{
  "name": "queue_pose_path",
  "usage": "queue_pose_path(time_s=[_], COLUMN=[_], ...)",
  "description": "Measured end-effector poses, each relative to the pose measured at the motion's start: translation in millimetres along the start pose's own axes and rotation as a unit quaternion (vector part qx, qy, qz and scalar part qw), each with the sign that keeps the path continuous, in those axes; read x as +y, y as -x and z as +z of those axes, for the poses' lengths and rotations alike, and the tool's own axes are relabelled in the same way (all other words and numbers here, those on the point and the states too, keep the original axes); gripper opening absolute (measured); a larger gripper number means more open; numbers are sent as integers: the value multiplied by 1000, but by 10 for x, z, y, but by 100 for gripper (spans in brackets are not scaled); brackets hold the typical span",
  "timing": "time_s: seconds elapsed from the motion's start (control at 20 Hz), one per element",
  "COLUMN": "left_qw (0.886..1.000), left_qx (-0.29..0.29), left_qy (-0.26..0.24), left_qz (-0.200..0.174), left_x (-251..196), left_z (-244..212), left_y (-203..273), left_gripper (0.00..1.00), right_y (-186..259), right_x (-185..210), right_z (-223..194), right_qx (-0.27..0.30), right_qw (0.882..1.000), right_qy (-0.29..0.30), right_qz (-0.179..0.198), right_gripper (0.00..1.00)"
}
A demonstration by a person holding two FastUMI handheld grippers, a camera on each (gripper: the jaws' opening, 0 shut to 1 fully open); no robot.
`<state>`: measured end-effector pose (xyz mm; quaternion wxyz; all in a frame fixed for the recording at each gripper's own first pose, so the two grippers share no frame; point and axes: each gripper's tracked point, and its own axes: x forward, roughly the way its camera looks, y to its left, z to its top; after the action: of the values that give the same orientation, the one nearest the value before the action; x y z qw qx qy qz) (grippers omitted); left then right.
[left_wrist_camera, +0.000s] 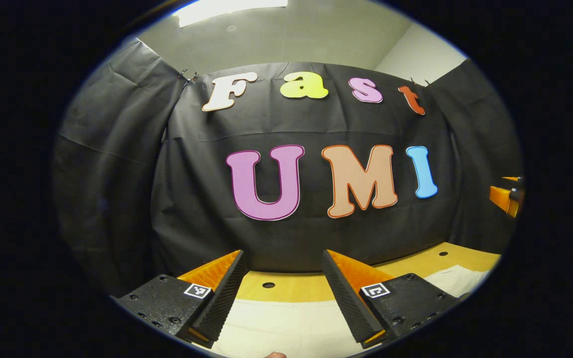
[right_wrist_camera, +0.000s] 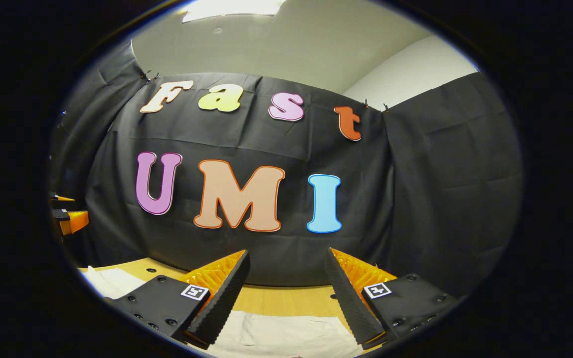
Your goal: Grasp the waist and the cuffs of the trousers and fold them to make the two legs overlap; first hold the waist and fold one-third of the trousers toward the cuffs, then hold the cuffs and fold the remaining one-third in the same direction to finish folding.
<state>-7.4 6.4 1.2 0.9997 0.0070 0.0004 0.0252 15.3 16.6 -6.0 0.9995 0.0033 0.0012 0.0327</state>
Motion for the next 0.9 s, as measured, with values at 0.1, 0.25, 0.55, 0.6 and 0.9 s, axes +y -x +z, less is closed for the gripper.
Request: queue_pose_path(time_s=[0.1, 0.25, 0.55, 0.6, 0.9], left_qw=[1000, 1000, 999, 999, 986], left_qx=[0, 3, 19, 25, 58], left_qy=[-6, -10, -31, -40, -153], left_qz=[0, 1, 7, 8, -15], left_x=[-14, -35, 58, 79, 243], left_z=[0, -44, -232, -292, -679], left_y=[34, 60, 118, 131, 250], left_gripper=[93, 93, 93, 92, 95], right_y=[-12, -21, -29, -23, -19], right_x=[44, 75, 84, 88, 163], right_z=[-27, -76, -107, -121, -237], right_qx=[0, 5, 7, 8, 20], right_qw=[1000, 1000, 1000, 1000, 1000], right_qy=[1, 0, 0, 1, 0], right_qz=[9, 15, 17, 17, 23], right_gripper=[96, 96, 97, 97, 97])
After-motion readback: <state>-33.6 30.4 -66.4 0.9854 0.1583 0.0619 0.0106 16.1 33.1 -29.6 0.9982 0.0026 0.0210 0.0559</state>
